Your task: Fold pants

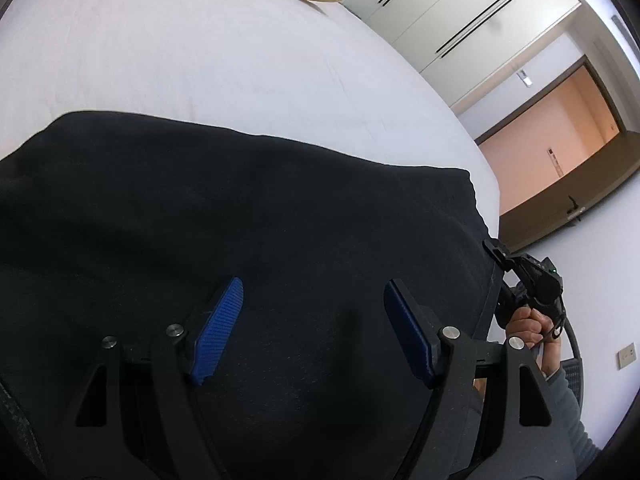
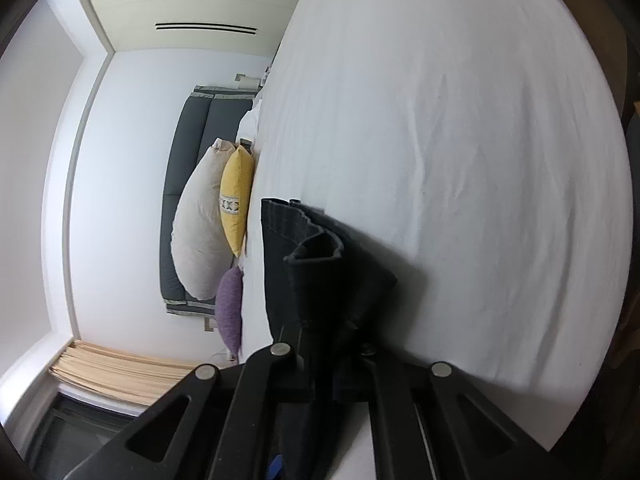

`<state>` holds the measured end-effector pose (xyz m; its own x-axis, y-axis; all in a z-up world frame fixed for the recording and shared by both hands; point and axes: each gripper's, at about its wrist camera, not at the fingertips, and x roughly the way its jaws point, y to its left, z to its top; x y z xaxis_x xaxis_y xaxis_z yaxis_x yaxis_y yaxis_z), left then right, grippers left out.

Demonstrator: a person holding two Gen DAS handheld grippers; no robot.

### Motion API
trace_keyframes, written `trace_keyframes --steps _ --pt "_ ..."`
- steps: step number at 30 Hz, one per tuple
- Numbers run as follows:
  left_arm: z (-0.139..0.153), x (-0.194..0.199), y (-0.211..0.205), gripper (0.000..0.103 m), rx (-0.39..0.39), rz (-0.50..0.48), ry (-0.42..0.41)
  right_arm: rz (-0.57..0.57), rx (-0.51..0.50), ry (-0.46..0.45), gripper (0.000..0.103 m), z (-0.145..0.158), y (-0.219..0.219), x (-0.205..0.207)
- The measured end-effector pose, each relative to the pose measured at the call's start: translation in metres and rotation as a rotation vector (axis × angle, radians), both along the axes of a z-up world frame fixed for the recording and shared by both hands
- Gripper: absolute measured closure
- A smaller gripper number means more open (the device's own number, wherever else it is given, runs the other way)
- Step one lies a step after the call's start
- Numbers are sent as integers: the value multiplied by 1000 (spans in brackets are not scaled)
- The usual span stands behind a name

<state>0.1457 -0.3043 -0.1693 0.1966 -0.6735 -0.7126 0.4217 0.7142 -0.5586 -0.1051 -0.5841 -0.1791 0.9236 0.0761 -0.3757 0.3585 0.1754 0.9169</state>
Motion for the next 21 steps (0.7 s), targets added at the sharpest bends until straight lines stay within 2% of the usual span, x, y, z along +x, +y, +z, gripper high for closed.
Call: trace_keyframes --steps 5,8,10,13,15,16,17,19,21 --pt "-3 0 12 31 -7 7 -6 -1 -64 50 99 9 4 2" --pt "-8 -2 13 31 -13 11 -13 -5 -150 110 98 26 13 8" --pt "-9 -2 13 31 -18 13 -13 17 -251 142 98 48 26 18" --pt "-11 -1 13 31 -24 16 -14 151 -525 172 98 96 76 42" --pt "-12 -1 12 31 -29 19 -12 387 -872 222 98 124 152 72" --pt "-13 -1 12 31 -32 20 -11 520 -1046 257 98 124 195 84" --pt "-13 -1 13 31 -35 21 -10 589 -1136 285 98 118 218 90" --pt "-13 0 17 31 -37 22 -8 768 -1376 395 99 85 274 102" --pt "-14 1 20 31 -50 24 -1 818 -1449 443 98 64 292 106"
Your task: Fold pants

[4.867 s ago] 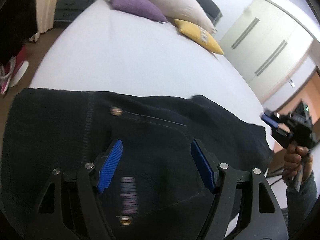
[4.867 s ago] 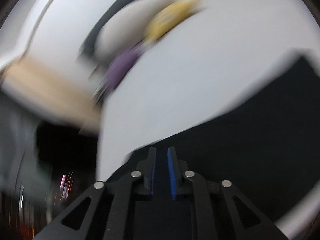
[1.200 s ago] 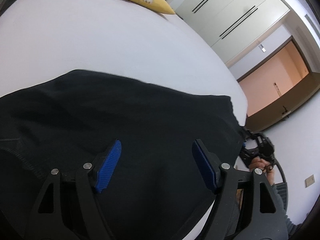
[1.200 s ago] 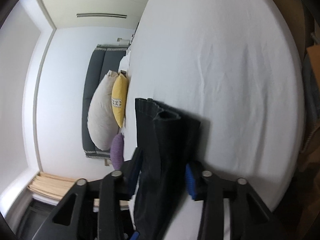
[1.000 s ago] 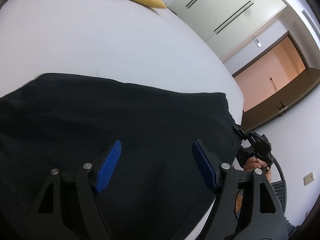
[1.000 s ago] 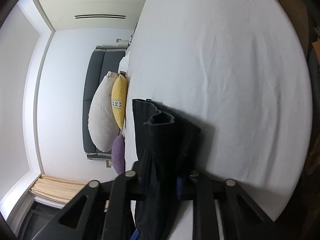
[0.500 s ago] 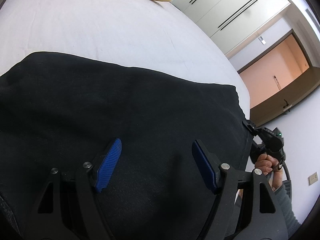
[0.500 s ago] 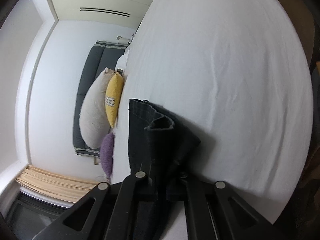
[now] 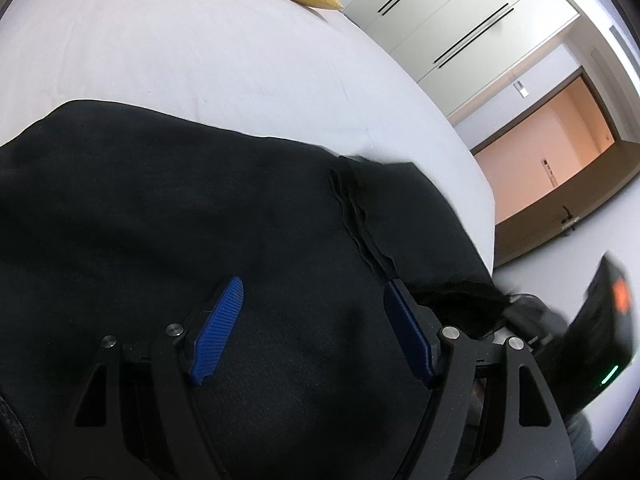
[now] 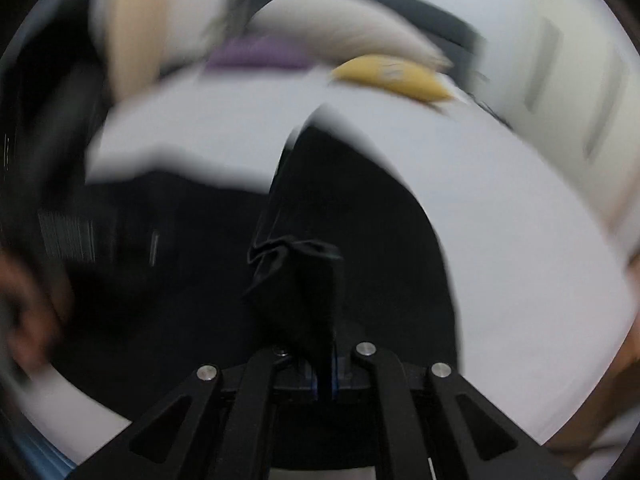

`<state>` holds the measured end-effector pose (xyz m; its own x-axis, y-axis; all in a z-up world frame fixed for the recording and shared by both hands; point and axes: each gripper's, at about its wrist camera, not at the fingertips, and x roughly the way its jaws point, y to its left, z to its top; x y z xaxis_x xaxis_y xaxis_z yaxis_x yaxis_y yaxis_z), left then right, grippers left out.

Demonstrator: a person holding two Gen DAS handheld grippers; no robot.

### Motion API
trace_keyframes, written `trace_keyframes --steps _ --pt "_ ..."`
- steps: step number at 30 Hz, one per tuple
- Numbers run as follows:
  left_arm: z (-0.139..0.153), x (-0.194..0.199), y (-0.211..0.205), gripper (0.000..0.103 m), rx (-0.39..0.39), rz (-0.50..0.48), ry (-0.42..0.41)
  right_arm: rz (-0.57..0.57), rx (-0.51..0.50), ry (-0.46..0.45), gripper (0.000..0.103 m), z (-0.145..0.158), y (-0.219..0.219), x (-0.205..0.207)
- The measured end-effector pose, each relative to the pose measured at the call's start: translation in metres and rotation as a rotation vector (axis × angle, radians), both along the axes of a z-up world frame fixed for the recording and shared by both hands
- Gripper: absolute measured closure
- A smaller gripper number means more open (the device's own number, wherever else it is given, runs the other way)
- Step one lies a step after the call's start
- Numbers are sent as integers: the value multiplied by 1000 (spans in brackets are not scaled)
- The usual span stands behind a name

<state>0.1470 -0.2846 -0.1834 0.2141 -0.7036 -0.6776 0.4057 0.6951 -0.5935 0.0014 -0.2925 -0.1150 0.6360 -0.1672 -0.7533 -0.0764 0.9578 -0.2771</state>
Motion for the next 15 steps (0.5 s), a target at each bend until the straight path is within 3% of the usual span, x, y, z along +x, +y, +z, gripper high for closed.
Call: trace_keyframes --steps 4,7,9,13,15 --pt "-2 4 6 31 -26 7 16 -36 29 -19 98 -2 -6 0" --pt "0 6 9 31 -40 13 32 -18 -32 -28 98 -1 0 -3" --pt "4 10 19 29 -81 48 89 -3 -80 -57 98 5 10 -8" --pt "11 16 38 12 -160 76 194 36 -182 -120 98 19 36 -19" --pt "13 18 46 12 -188 81 239 64 -234 -155 98 25 52 -26"
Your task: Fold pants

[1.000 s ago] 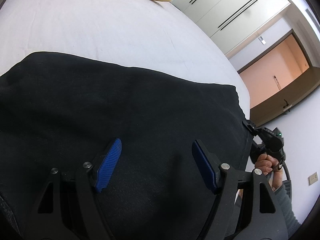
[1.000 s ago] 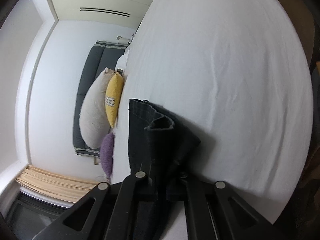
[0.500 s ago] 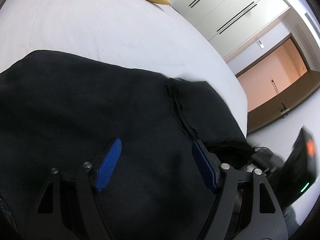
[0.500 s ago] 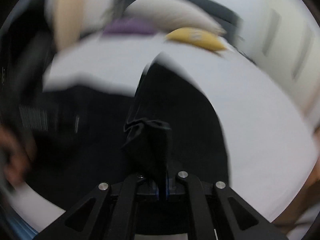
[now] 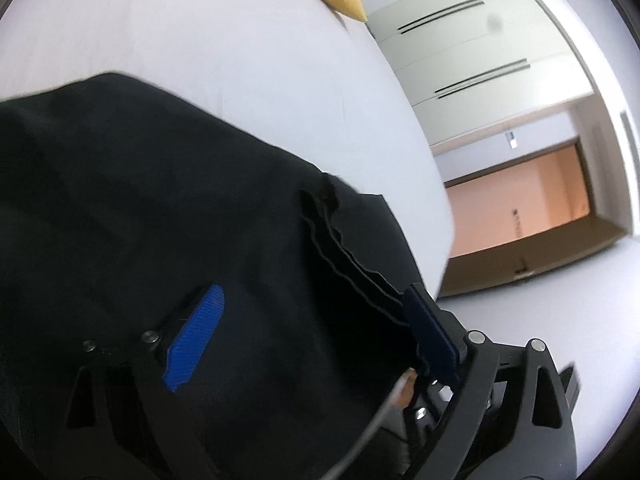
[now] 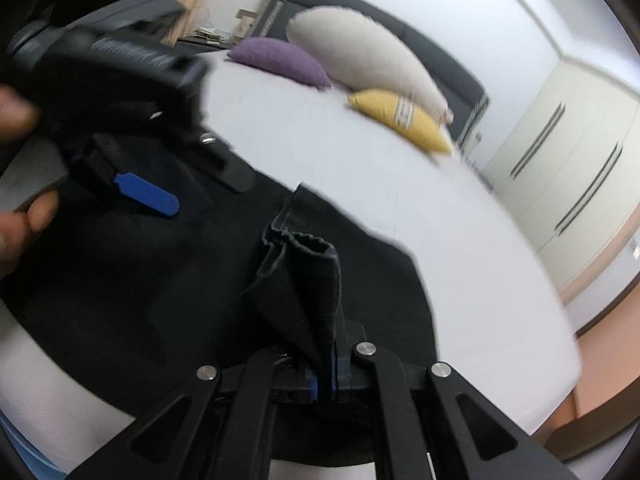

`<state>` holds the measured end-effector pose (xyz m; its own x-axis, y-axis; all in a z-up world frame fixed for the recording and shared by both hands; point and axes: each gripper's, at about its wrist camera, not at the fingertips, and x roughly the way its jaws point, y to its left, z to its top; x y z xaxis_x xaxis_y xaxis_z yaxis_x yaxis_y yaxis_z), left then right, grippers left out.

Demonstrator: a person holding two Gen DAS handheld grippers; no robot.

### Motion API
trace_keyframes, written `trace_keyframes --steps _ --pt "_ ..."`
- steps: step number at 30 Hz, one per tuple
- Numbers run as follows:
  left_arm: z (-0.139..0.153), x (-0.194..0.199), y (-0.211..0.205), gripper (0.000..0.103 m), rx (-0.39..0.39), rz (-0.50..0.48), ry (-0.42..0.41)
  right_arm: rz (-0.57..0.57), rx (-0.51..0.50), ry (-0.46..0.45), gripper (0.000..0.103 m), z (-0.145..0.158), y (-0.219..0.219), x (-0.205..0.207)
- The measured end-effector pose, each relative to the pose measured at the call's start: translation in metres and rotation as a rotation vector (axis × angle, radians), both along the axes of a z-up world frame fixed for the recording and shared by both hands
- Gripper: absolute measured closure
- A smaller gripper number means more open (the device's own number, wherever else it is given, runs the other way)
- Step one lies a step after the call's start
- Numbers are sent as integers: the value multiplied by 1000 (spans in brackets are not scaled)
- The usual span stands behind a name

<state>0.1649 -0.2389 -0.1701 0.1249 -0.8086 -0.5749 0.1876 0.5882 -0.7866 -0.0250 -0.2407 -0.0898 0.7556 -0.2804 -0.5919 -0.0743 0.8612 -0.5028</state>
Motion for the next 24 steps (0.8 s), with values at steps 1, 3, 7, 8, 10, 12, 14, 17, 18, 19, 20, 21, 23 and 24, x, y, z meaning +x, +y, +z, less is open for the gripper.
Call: trace_keyframes --steps 1,3,7,8,10,12,14,17,18,19,20,21,23,24 --pt "0 1 6 12 -25 8 30 22 -33 -11 98 2 9 -4" --pt "-3 4 17 9 -68 22 90 60 -92 -20 98 0 27 -10" --pt "-14 11 29 7 -77 13 176 116 -146 -26 98 -4 55 -21" --pt "-14 11 33 7 -85 13 178 119 -140 -27 98 -4 60 -21" --pt "-12 11 37 9 -93 17 177 114 -121 -31 98 -2 66 -23" --pt "-13 14 43 13 -92 17 186 109 -114 -41 98 1 72 -23" --pt "-13 17 48 18 -90 18 201 100 -107 -50 98 4 81 -22" --pt "-12 20 56 21 -95 21 211 93 -98 -67 98 13 86 -20" --pt "-11 20 57 24 -96 20 211 100 -100 -71 98 16 88 -20" --pt "-11 22 58 36 -97 20 211 109 -104 -72 98 15 91 -25" --pt "-12 25 60 52 -92 22 212 117 -108 -70 98 14 94 -26" --pt "-12 21 59 61 -92 20 215 124 -111 -68 98 13 97 -27" --pt "-14 16 60 75 -86 11 219 135 -109 -62 98 12 103 -28" --pt "-13 16 62 77 -84 12 215 137 -109 -62 98 11 105 -28"
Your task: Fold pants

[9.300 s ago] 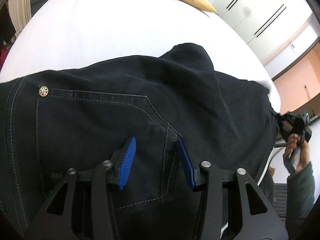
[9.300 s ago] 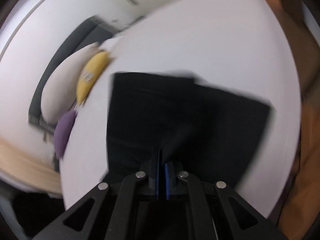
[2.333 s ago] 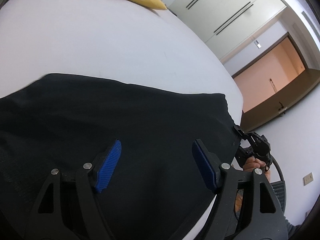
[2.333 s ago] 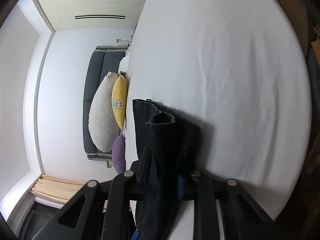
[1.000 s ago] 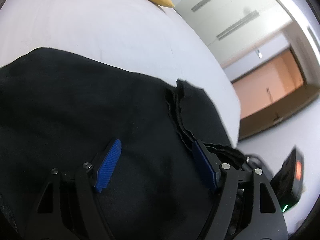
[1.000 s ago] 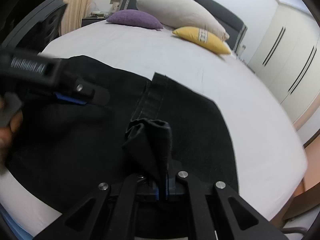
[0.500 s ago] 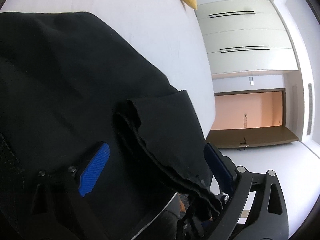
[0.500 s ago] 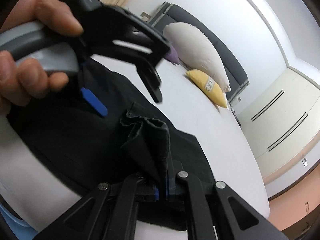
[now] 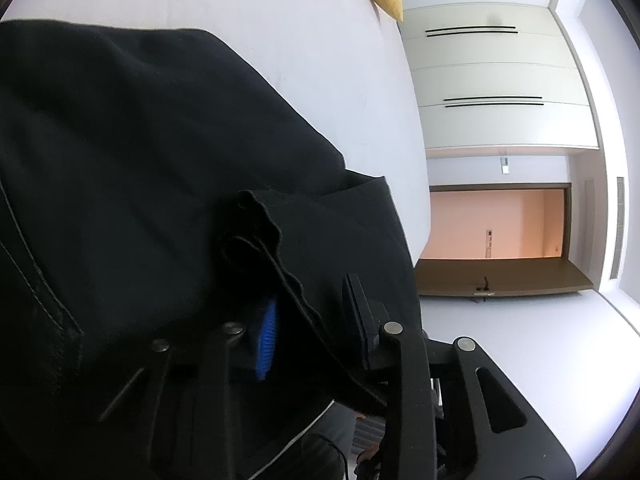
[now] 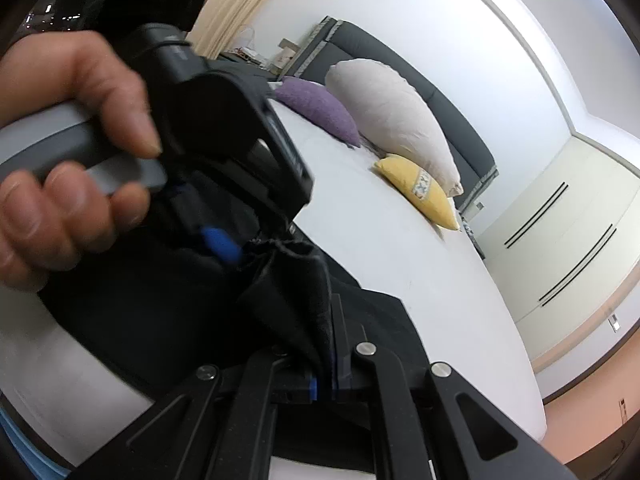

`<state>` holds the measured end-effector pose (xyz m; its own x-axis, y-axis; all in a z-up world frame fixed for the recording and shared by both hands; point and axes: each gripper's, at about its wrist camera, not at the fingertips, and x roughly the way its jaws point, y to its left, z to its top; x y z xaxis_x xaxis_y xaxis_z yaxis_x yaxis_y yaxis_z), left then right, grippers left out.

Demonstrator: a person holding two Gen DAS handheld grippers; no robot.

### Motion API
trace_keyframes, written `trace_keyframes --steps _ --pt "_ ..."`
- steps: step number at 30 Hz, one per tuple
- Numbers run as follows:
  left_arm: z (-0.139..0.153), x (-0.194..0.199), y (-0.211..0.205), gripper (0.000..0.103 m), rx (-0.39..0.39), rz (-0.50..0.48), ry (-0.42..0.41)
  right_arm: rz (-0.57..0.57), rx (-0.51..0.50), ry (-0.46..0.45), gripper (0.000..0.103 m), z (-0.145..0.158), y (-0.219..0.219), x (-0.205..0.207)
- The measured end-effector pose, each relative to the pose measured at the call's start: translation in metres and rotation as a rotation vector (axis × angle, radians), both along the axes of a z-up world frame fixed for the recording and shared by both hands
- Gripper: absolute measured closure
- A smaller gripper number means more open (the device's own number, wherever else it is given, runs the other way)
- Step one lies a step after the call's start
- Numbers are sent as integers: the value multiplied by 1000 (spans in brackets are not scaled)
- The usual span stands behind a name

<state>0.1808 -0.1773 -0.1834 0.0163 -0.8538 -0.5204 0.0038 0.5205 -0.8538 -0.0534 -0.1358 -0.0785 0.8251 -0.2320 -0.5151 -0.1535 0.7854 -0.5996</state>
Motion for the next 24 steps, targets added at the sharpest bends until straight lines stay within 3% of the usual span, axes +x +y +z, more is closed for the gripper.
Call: trace_keyframes --steps 4,10,17,24 --pt "12 1 17 89 -3 4 -28 5 12 -2 98 0 7 -4" --pt "39 11 29 95 5 -7 -107 26 11 -12 98 5 4 2" --pt "69 9 45 97 45 -32 -210 46 10 -30 98 14 13 3" --pt "83 12 58 97 105 -61 -246 105 2 -3 98 8 35 8"
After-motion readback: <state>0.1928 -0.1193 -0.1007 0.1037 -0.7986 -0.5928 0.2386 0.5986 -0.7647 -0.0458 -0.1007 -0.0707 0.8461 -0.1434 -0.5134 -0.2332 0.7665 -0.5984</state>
